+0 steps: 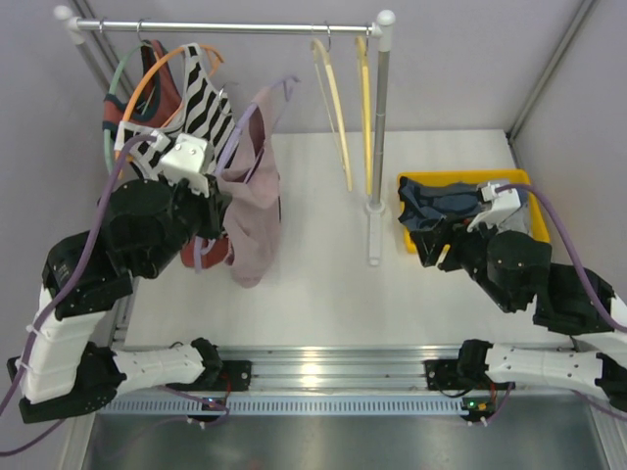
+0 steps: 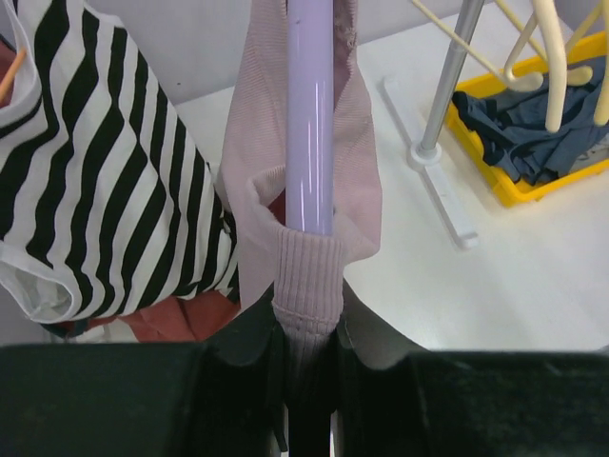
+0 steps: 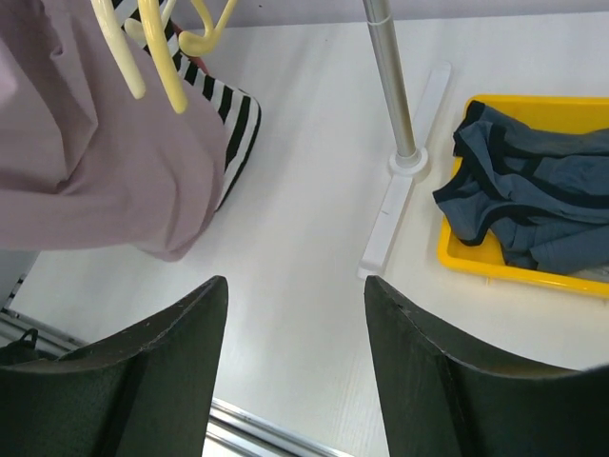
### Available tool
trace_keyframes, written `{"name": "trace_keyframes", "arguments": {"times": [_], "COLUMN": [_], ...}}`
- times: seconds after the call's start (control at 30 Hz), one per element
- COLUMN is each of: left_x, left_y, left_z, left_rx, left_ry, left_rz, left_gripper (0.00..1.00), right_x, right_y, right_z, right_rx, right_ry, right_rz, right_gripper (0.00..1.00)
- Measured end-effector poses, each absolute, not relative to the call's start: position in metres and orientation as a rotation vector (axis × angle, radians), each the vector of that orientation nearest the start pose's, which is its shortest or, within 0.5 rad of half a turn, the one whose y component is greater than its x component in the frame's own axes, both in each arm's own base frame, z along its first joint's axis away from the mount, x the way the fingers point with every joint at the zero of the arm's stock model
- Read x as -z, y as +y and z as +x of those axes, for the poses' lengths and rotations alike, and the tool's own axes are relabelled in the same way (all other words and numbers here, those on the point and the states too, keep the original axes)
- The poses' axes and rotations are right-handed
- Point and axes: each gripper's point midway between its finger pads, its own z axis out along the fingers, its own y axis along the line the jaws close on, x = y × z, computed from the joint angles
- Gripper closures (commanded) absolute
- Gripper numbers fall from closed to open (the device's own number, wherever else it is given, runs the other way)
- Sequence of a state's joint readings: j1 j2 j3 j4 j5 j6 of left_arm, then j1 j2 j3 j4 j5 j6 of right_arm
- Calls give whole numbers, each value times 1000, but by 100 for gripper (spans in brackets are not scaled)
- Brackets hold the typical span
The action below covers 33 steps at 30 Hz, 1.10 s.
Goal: Place the tank top on the hanger
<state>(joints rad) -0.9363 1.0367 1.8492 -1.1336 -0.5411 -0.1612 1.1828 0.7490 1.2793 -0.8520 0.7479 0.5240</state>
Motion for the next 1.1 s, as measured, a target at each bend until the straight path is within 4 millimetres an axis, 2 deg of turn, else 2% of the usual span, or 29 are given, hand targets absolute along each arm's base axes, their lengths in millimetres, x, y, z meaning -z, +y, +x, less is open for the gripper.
{"name": "trace_keyframes", "arguments": {"times": [0.13,0.2,0.33,0.6,0.67,0.83,0.93,1.1], "left_x": [-467,-466,-449,-409,-396,-361,-355,-367], "left_y": [-133,-138,-142,-134,-130,-105,-104,-107], "left_z": [205,209,213,215,222,253,263,276], "left_rx": [242,230,184,103,86,95,142,215], "left_ry": [1797,1804,1858,1962,1999,2115,2121,2064], "left_rz": [358,370,406,424,415,307,296,296], "left_gripper": [100,100,100,100,100,100,100,100], "right_x": [-366,-367,-367,-364,-364,-363,-363,-363], "right_y": [149,150,157,173,176,178,178,177], "right_z": [172,172,173,174,174,174,174,174], "right_rx": [-507,-514,-524,-543,-549,-547,-544,-537], "right_ry": [1832,1831,1834,1847,1848,1850,1849,1847], "right_rz": [-102,-105,-118,-150,-156,-173,-181,-189], "right_gripper": [41,41,41,41,41,41,41,41]}}
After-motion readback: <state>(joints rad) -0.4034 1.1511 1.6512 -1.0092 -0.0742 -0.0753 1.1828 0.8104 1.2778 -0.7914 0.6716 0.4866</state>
